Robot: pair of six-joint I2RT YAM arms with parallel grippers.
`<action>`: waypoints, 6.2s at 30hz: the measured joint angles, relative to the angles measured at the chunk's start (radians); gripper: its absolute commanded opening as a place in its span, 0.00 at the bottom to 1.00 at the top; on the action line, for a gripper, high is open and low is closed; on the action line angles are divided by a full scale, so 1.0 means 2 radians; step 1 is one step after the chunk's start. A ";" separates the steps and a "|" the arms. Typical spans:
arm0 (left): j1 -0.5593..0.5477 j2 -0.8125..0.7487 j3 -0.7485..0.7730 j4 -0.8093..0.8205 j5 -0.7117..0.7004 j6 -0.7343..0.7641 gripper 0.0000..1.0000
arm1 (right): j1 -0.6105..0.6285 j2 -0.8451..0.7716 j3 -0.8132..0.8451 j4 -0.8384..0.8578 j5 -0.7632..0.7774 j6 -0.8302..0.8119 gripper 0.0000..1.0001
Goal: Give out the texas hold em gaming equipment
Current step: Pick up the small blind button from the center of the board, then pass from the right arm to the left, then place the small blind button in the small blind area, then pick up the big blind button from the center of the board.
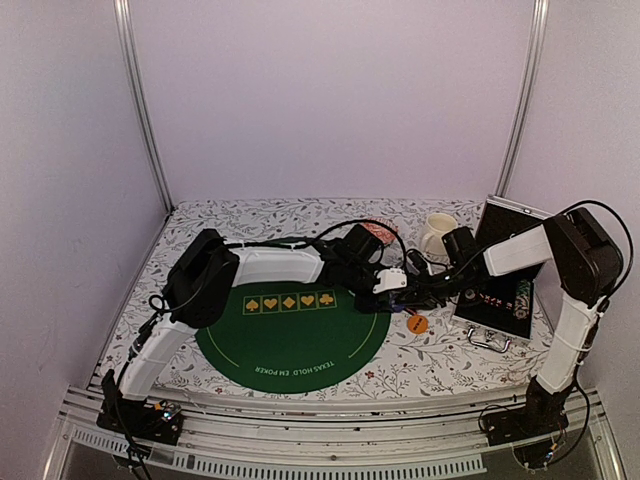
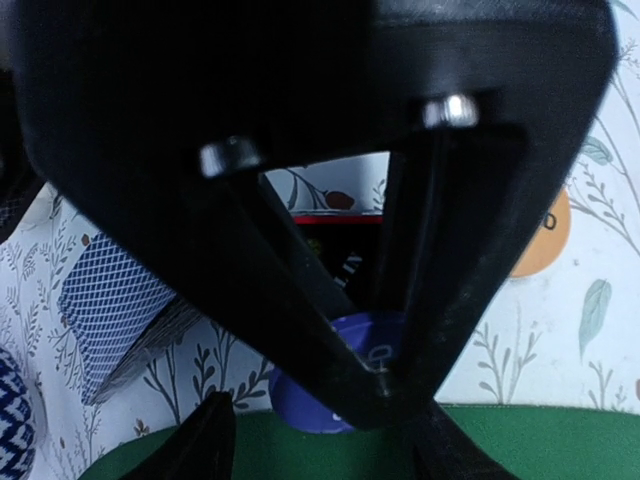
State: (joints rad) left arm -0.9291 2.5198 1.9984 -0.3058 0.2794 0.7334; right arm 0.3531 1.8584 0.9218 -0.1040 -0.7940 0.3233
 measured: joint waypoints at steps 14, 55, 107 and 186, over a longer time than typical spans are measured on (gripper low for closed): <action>0.000 -0.028 -0.050 0.030 -0.009 -0.021 0.63 | 0.005 -0.043 0.000 -0.031 0.054 0.003 0.02; 0.019 -0.414 -0.339 0.053 0.333 -0.319 0.11 | 0.203 -0.299 0.028 -0.079 0.014 -0.183 0.02; 0.400 -0.454 -0.759 0.354 0.058 -0.745 0.03 | 0.197 -0.335 -0.022 -0.089 0.243 -0.106 0.99; 0.300 -0.654 -0.717 0.168 -0.204 -0.624 0.82 | 0.153 -0.050 0.047 -0.229 0.409 0.014 0.64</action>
State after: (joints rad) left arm -0.3294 1.2110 0.5652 0.0311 -0.1291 -0.5156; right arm 0.6582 1.7588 1.0164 -0.5617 0.0246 0.3523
